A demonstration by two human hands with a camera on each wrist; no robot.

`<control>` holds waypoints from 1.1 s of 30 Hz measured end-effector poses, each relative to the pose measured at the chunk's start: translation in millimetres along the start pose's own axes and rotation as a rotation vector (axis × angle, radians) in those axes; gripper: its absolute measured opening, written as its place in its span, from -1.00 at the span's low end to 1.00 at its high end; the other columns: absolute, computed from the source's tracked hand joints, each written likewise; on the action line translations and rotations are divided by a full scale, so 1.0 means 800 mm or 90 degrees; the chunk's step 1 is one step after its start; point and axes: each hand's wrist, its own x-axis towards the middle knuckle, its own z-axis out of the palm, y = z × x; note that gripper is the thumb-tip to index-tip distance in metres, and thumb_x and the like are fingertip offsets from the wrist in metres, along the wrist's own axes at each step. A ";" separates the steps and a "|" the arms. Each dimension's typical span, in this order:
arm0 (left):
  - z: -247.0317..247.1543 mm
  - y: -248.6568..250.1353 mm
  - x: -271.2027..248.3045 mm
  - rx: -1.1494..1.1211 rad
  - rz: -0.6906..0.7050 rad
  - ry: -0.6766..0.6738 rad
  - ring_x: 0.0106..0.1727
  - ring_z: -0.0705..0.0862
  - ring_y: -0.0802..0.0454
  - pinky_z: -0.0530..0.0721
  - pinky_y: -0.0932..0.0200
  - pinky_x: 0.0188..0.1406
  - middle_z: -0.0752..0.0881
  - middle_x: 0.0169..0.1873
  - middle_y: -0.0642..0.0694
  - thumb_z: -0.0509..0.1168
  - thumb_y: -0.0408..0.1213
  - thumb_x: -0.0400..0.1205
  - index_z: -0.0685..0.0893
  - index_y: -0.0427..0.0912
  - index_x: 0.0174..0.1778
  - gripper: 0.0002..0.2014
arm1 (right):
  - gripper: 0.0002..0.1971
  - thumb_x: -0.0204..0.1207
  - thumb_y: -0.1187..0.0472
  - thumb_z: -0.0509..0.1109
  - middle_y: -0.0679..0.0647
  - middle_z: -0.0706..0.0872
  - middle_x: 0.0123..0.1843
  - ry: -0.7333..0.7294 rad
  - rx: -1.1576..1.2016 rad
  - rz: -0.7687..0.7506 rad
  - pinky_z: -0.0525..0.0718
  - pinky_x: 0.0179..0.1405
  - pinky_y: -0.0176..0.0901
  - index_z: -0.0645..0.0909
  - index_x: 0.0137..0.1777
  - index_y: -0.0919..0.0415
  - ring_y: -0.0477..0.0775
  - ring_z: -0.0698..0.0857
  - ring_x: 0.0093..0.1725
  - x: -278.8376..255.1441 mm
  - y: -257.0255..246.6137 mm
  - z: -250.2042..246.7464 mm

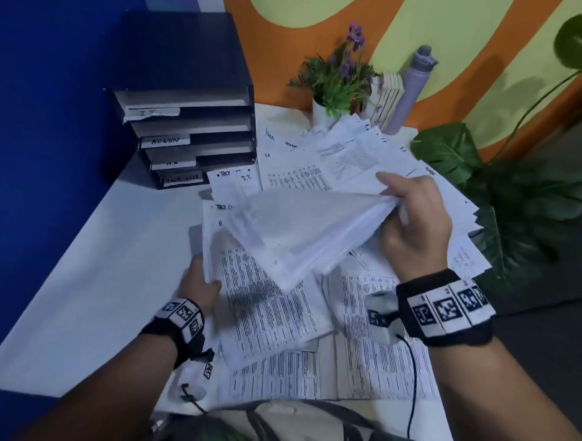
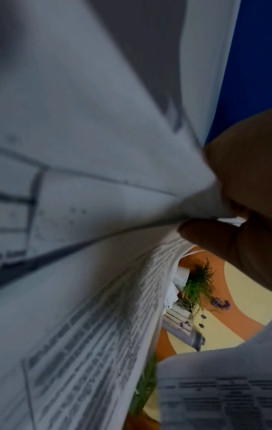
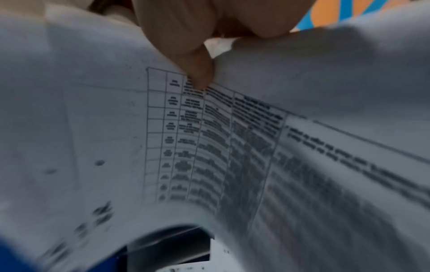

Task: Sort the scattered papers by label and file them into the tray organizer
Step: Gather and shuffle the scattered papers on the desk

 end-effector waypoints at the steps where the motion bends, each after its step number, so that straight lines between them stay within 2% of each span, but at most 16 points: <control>1: 0.000 0.001 0.001 -0.026 0.003 -0.007 0.03 0.62 -0.18 0.64 -0.03 -0.06 0.59 0.18 -0.25 0.27 -0.43 0.60 0.31 -0.09 0.52 -0.44 | -0.52 0.33 0.60 0.29 0.21 0.63 -0.06 -0.019 0.047 0.060 0.59 -0.09 -0.24 0.66 0.23 0.26 0.07 0.63 -0.08 0.003 -0.002 0.001; 3: 0.003 0.003 0.001 -0.078 0.011 -0.007 0.03 0.60 -0.06 0.66 -0.09 0.05 0.64 0.12 -0.21 0.30 -0.38 0.59 0.48 -0.13 0.36 -0.60 | -0.61 0.45 0.45 0.39 0.12 0.65 0.03 -0.097 0.118 0.254 0.55 -0.05 -0.25 0.62 0.27 0.19 0.03 0.62 -0.02 0.002 -0.001 0.013; 5: 0.006 0.006 -0.005 -0.119 -0.003 -0.005 0.21 0.59 -0.06 0.54 0.05 0.24 0.64 0.19 -0.20 0.33 -0.23 0.63 0.59 -0.15 0.23 -0.74 | -0.64 0.52 0.35 0.42 -0.01 0.65 0.12 -0.224 0.082 0.451 0.46 -0.01 -0.39 0.56 0.32 0.19 -0.05 0.60 0.09 -0.018 0.004 0.033; 8: 0.008 -0.012 -0.009 -0.169 -0.050 -0.065 0.25 0.66 -0.24 0.57 -0.21 0.30 0.70 0.22 -0.20 0.25 0.49 0.30 0.63 -0.04 0.32 -0.17 | -0.57 0.63 0.28 0.31 0.04 0.59 0.34 -0.390 0.048 0.621 0.48 0.23 -0.28 0.41 0.48 0.27 0.09 0.55 0.38 -0.073 0.007 0.061; 10: 0.014 -0.036 0.002 -0.178 -0.050 -0.067 0.41 0.56 -0.16 0.46 -0.29 0.41 0.57 0.43 -0.06 0.16 0.68 0.17 0.47 0.18 0.48 0.01 | -0.61 0.71 0.30 0.16 0.14 0.54 0.41 -0.472 0.016 0.654 0.48 0.31 -0.12 0.36 0.51 0.33 0.17 0.49 0.45 -0.107 -0.004 0.074; 12: 0.008 -0.019 -0.017 -0.137 0.013 -0.085 0.40 0.53 -0.03 0.44 -0.15 0.45 0.52 0.45 0.04 0.36 0.47 0.33 0.35 0.14 0.55 -0.10 | -0.62 0.72 0.33 0.10 0.23 0.50 0.47 -0.515 -0.005 0.629 0.44 0.37 -0.14 0.37 0.51 0.40 0.19 0.49 0.46 -0.132 -0.014 0.087; 14: 0.004 0.008 -0.039 -0.066 0.032 -0.064 0.20 0.60 0.00 0.52 0.06 0.31 0.59 0.29 0.03 0.47 -0.10 0.53 0.33 0.01 0.53 -0.33 | -0.59 0.70 0.35 0.11 0.19 0.46 0.47 -0.541 -0.030 0.579 0.40 0.34 -0.26 0.36 0.54 0.33 0.16 0.51 0.42 -0.147 -0.014 0.094; 16: 0.002 0.021 -0.051 -0.084 0.048 -0.032 0.16 0.61 0.00 0.51 0.15 0.20 0.61 0.21 0.02 0.39 -0.38 0.57 0.34 -0.01 0.52 -0.38 | -0.51 0.65 0.30 0.20 0.19 0.37 0.50 -0.536 -0.081 0.532 0.43 0.38 -0.16 0.31 0.58 0.21 0.17 0.46 0.41 -0.154 -0.002 0.097; 18: -0.009 0.036 -0.065 -0.128 0.104 -0.002 0.17 0.63 0.02 0.49 0.17 0.18 0.63 0.16 0.09 0.36 -0.45 0.59 0.38 0.02 0.49 -0.42 | -0.32 0.57 0.14 0.33 0.15 0.22 0.58 -0.512 -0.095 0.535 0.39 0.48 0.01 0.15 0.65 0.14 0.18 0.32 0.52 -0.149 0.008 0.090; 21: -0.035 0.064 -0.090 -0.255 0.170 -0.003 0.12 0.67 0.19 0.55 0.19 0.14 0.67 0.10 0.21 0.31 -0.51 0.62 0.47 0.08 0.37 -0.51 | -0.07 0.54 0.12 0.46 0.01 0.16 0.61 -0.435 0.259 0.726 0.20 0.55 -0.01 -0.13 0.69 0.03 0.02 0.18 0.62 -0.132 0.011 0.066; 23: -0.050 0.084 -0.105 -0.365 0.208 -0.017 0.14 0.70 0.22 0.59 0.17 0.15 0.72 0.12 0.17 0.28 -0.52 0.64 0.54 0.18 0.24 -0.55 | 0.00 0.51 0.09 0.50 0.02 0.10 0.69 -0.393 0.417 0.763 0.15 0.60 0.04 -0.20 0.70 -0.02 0.03 0.11 0.67 -0.122 0.011 0.054; 26: -0.066 0.106 -0.112 -0.423 0.234 0.022 0.11 0.74 0.15 0.66 0.19 0.06 0.78 0.04 0.10 0.30 -0.43 0.65 0.60 0.11 0.13 -0.70 | -0.24 0.48 0.24 0.53 -0.02 0.49 0.52 -0.260 0.516 0.686 0.42 0.54 0.03 0.22 0.60 0.14 -0.09 0.47 0.51 -0.103 -0.004 0.043; 28: -0.073 0.118 -0.113 -0.407 0.241 0.075 -0.03 0.75 0.25 0.71 0.26 -0.02 0.75 -0.06 0.09 0.36 -0.40 0.62 0.61 -0.06 0.10 -0.80 | -0.56 0.52 0.47 0.42 -0.15 0.73 0.16 -0.151 0.565 0.631 0.66 0.20 -0.27 0.48 0.31 0.06 -0.30 0.69 0.17 -0.085 -0.025 0.036; 30: -0.076 0.122 -0.112 -0.390 0.248 0.094 -0.35 0.71 0.31 0.65 0.39 -0.28 0.70 -0.27 0.01 0.44 -0.34 0.54 0.63 -0.28 0.00 -0.82 | -0.53 0.53 0.60 0.32 -0.09 0.77 0.06 -0.093 0.598 0.561 0.66 0.09 -0.32 0.52 0.24 0.04 -0.15 0.73 0.10 -0.075 -0.039 0.030; 31: -0.077 0.122 -0.112 -0.389 0.247 0.092 -0.48 0.64 0.25 0.58 0.40 -0.38 0.61 -0.41 -0.05 0.49 -0.27 0.49 0.63 -0.43 -0.07 -0.71 | -0.52 0.52 0.61 0.31 -0.07 0.77 0.07 -0.090 0.592 0.542 0.66 0.10 -0.28 0.52 0.26 0.05 -0.07 0.73 0.11 -0.076 -0.041 0.028; 33: -0.077 0.118 -0.112 -0.365 0.205 0.093 -0.43 0.60 0.12 0.49 0.38 -0.40 0.46 -0.47 -0.08 0.54 -0.17 0.42 0.56 -0.63 -0.02 -0.45 | -0.49 0.51 0.60 0.33 -0.07 0.77 0.08 -0.112 0.567 0.516 0.68 0.11 -0.24 0.50 0.28 0.02 -0.03 0.72 0.13 -0.083 -0.045 0.027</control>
